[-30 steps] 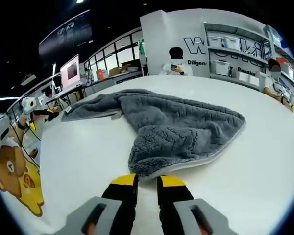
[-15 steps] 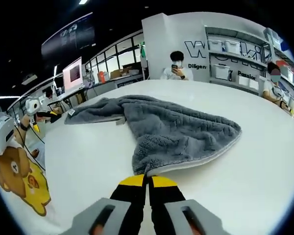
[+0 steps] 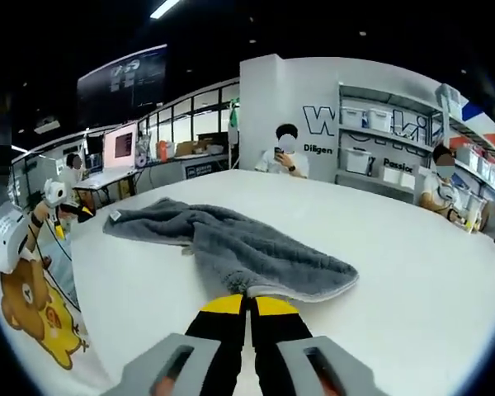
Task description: Fold the towel on the table until its edges align and the towel forms a compact rectangular stack.
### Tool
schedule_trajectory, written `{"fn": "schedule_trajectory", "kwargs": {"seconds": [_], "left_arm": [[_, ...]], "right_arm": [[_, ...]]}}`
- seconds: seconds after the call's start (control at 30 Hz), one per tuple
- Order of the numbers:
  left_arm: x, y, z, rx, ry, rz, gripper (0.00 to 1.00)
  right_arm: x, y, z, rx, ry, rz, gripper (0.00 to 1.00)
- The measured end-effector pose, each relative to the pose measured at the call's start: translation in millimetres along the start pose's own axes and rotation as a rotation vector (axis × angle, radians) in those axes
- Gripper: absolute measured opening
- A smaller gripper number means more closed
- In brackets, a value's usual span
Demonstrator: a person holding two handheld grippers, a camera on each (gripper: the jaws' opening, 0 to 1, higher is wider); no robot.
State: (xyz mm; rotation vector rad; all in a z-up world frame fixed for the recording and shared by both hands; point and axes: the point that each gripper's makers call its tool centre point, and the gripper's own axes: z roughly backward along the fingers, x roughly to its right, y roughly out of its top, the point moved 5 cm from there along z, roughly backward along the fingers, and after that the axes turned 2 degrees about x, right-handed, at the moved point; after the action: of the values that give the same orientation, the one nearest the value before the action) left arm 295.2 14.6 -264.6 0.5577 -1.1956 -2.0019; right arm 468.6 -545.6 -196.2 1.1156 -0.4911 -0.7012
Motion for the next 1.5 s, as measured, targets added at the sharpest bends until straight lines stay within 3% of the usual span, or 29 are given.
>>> {"fn": "schedule_trajectory", "kwargs": {"seconds": [0.23,0.57,0.97,1.13,1.33,1.5], "left_arm": [[-0.1,-0.4,1.7,0.0,0.0,0.0,0.96],[0.9,0.4,0.1,0.002,-0.006,-0.003,0.96],[0.3,0.4,0.6,0.01,-0.006,0.002,0.96],[0.0,-1.1,1.3,0.007,-0.005,0.005,0.96],[-1.0,-1.9,1.5,0.009,-0.003,0.011,0.96],[-1.1,-4.1,-0.9,0.004,-0.006,0.017,0.96]], "right_arm": [[3.6,23.6,12.3,0.028,-0.03,0.046,0.02],[5.8,56.5,28.9,0.171,-0.073,0.069,0.02],[28.7,83.7,38.2,0.279,-0.153,0.077,0.02],[50.6,91.6,42.2,0.328,-0.231,0.061,0.02],[72.2,81.1,42.7,0.31,-0.287,0.023,0.02],[92.8,51.4,36.6,0.242,-0.326,-0.03,0.02]]}}
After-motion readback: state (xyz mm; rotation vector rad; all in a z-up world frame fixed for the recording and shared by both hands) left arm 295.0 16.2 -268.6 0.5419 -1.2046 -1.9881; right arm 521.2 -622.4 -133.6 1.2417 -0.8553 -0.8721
